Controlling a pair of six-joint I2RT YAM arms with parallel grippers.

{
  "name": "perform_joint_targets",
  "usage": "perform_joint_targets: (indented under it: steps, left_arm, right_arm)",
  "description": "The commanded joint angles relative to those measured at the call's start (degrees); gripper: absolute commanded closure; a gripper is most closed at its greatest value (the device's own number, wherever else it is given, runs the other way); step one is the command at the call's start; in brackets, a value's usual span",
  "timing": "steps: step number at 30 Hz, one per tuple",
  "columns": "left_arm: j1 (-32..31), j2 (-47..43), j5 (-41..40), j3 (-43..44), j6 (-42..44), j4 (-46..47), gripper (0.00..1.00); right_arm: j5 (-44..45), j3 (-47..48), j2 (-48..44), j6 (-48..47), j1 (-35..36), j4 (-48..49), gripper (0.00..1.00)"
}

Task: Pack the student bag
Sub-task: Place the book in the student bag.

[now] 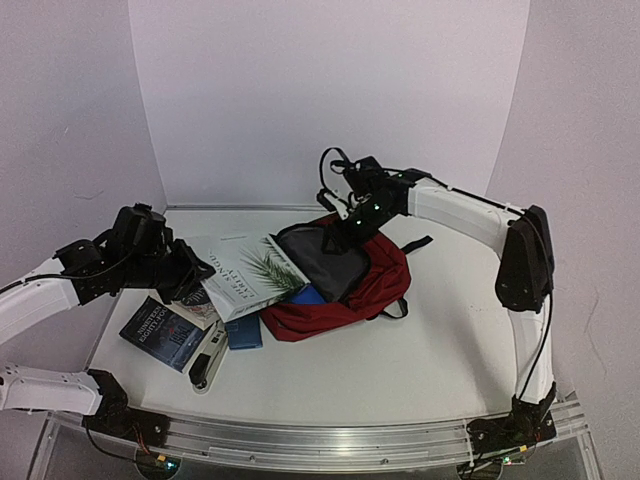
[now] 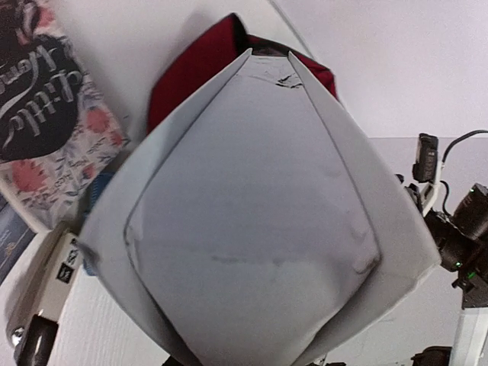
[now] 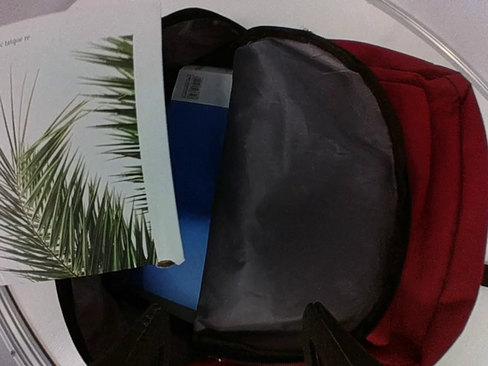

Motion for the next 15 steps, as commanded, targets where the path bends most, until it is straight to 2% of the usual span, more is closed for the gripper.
perform_joint_targets:
  steps: [1,6,15]
  left_arm:
    - [0.05,-2.03,-7.22,2.82,-5.76,-11.09,1.00]
    - [0.07,-4.41,-9.97,2.95,-8.09,-15.22,1.00]
    - [0.05,-2.84,-8.92,3.28,-5.89,-11.68,1.00]
  right_arm:
    - [4.32,6.50,5.45,-0.28,2.99,2.76,0.41]
    - [7.23,9.86,11.24,-0.83,5.68,3.31,0.41]
    - [15.12,13.82,20.01,-3.17,6.82,4.80,0.41]
